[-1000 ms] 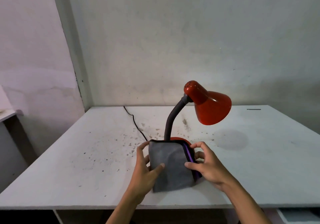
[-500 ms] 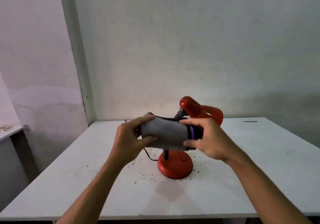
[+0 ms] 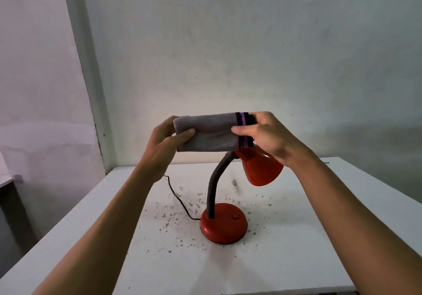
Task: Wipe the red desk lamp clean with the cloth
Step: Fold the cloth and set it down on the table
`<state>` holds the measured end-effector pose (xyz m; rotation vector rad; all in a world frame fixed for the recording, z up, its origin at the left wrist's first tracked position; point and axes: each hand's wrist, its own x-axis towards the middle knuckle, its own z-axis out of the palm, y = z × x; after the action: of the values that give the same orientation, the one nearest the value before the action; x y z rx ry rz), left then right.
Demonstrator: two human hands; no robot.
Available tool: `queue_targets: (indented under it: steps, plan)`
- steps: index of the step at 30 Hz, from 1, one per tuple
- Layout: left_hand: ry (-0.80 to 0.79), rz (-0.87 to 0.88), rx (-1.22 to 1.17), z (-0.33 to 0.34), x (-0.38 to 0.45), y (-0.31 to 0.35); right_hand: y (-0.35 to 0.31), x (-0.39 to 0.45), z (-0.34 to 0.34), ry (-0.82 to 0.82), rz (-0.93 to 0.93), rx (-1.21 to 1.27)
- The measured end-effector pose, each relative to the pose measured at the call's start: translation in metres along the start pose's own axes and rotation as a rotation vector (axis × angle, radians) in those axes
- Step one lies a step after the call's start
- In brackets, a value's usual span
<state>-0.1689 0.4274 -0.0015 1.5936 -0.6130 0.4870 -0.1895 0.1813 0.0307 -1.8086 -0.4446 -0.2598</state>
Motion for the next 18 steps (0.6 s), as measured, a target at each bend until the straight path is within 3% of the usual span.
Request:
queue_targets:
  steps: [3,8,12,18]
  plan:
    - [0.115,-0.092,-0.170,0.020,-0.004,-0.005,0.009,0.002,0.014,0.055,0.022,0.091]
    - [0.405,-0.155,-0.076,0.053,-0.005,-0.008,0.014,0.006,0.042,0.282,0.010,0.097]
    - [0.572,-0.116,0.074,0.065,0.008,0.005,0.013,0.016,0.040,0.468,-0.119,-0.068]
    - [0.490,-0.091,0.175,0.108,0.058,0.032,0.001,0.036,-0.027,0.577,-0.176,-0.293]
